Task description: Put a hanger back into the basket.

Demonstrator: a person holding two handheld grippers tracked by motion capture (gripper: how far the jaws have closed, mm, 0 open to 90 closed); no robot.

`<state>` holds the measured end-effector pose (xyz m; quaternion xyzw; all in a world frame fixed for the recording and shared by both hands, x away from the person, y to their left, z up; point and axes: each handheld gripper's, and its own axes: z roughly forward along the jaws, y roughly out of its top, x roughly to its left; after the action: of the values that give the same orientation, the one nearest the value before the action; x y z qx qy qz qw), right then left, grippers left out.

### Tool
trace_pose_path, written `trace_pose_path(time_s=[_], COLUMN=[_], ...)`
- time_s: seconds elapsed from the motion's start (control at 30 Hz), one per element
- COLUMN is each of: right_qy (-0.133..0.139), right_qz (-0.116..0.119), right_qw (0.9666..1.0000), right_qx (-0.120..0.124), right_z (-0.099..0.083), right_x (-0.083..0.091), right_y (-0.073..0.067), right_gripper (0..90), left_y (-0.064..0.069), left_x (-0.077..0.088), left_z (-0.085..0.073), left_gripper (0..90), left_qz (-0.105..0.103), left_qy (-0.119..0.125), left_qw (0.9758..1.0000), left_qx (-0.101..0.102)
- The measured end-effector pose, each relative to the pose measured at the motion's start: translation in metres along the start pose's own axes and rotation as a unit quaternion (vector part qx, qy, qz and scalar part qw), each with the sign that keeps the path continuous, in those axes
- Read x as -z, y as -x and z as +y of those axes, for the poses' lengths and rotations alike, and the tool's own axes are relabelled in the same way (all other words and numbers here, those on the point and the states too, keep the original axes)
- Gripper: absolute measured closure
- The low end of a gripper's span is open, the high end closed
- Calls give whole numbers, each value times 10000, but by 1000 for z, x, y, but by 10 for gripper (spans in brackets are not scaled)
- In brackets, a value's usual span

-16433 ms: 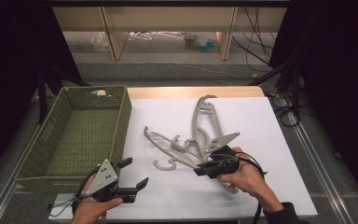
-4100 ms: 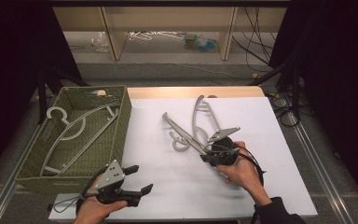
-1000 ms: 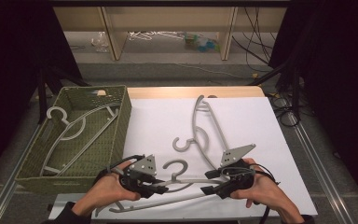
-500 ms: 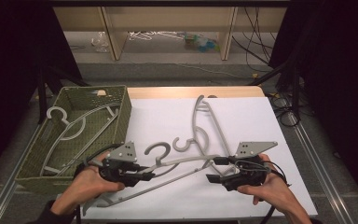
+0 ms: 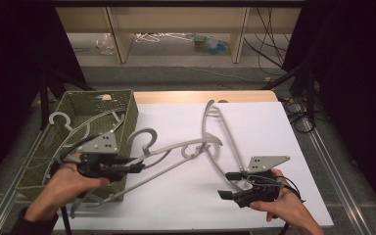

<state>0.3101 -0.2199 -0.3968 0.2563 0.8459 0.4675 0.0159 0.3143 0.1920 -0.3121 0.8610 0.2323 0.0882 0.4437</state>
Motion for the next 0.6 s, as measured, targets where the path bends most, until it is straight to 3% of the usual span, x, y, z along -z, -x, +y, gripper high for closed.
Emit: trace_pose_path(time_s=[0.17, 0.27, 0.3, 0.33, 0.4, 0.47, 0.53, 0.57, 0.6], right_qy=[-65, -50, -40, -54, -62, -53, -57, -59, -59], right_qz=[61, 18, 12, 18, 8, -23, -13, -16, -16], right_qw=[10000, 10000, 10000, 10000, 9999, 9999, 9999, 9999, 9999], right_qx=[-46, -21, -44, -79, -99, -101, -112, -112, -112], right_z=[-3, -4, -5, -5, -6, -7, -8, -8, -8], right_x=[-2, -2, -2, -2, -1, -2, -2, -2, -2], right_y=[1, 1, 2, 2, 2, 4, 4, 5, 5], right_gripper=[344, 344, 344, 344, 344, 344, 343, 342, 342], left_y=[-16, -31, -35, -44, -52, -61, -72, -80, -80], left_x=[24, 44, 49, 59, 67, 74, 82, 87, 87], left_z=[6, 10, 10, 10, 9, 6, 1, -3, -3], left_gripper=[789, 789, 789, 789, 789, 789, 789, 789, 789], left_qz=[377, 641, 776, 973, 1075, 1287, 1429, 1600, 1600], left_qy=[185, 58, 126, 186, 88, 163, 97, 68, 68], left_qw=[9990, 9979, 9966, 9949, 9941, 9911, 9891, 9866, 9866], left_qx=[144, 121, 238, 201, 147, 314, 327, 318, 318])
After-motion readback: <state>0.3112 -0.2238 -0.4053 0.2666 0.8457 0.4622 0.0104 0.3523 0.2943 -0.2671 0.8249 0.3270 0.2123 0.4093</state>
